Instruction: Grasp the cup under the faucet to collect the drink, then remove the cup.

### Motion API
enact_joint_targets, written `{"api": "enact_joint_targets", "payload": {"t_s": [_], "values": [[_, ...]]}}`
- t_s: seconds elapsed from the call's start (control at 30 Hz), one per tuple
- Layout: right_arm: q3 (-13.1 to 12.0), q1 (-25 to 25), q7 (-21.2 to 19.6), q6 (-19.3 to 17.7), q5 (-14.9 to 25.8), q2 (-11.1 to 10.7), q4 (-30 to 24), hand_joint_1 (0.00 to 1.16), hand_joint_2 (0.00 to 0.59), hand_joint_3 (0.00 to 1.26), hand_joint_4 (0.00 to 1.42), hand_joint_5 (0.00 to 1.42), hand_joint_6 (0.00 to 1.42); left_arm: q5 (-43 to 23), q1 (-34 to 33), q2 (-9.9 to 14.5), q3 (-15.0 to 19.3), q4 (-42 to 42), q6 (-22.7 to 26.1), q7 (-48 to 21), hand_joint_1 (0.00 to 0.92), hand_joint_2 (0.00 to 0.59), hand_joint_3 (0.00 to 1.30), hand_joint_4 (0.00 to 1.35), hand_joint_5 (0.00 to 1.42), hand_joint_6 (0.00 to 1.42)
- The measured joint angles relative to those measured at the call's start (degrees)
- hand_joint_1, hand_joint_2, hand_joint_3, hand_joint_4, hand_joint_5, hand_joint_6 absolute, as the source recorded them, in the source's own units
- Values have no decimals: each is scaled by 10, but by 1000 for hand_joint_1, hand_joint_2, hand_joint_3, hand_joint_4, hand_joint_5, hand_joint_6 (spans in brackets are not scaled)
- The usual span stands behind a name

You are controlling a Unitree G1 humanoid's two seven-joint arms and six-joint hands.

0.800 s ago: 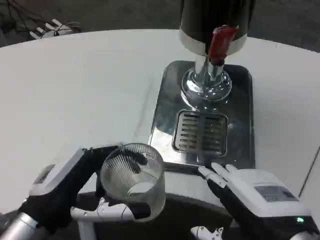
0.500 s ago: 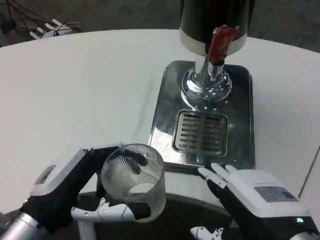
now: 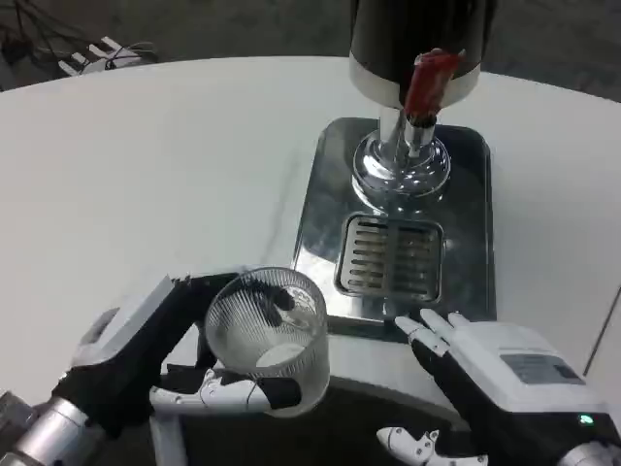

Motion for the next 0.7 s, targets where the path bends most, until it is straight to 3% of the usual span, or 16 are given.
{"api": "enact_joint_targets", "payload": {"t_s": [0.3,0.43,0.7], "values": [[-2,0,-15,0,-22,28,0,320,398,85,0,0,162,26,-72,-12,-7,81,-1,16,524,0,1033,1148,1230,1091],[2,7,-26,0,-25,39,-2,320,398,85,0,0,162,59,-127,-28,-14,144,10,44,524,0,1033,1148,1230,1103],[0,26,-34,-4,-24,43,-20,319,398,85,0,0,170,104,-240,-40,-37,263,25,106,524,0,1033,1148,1230,1108]]}}
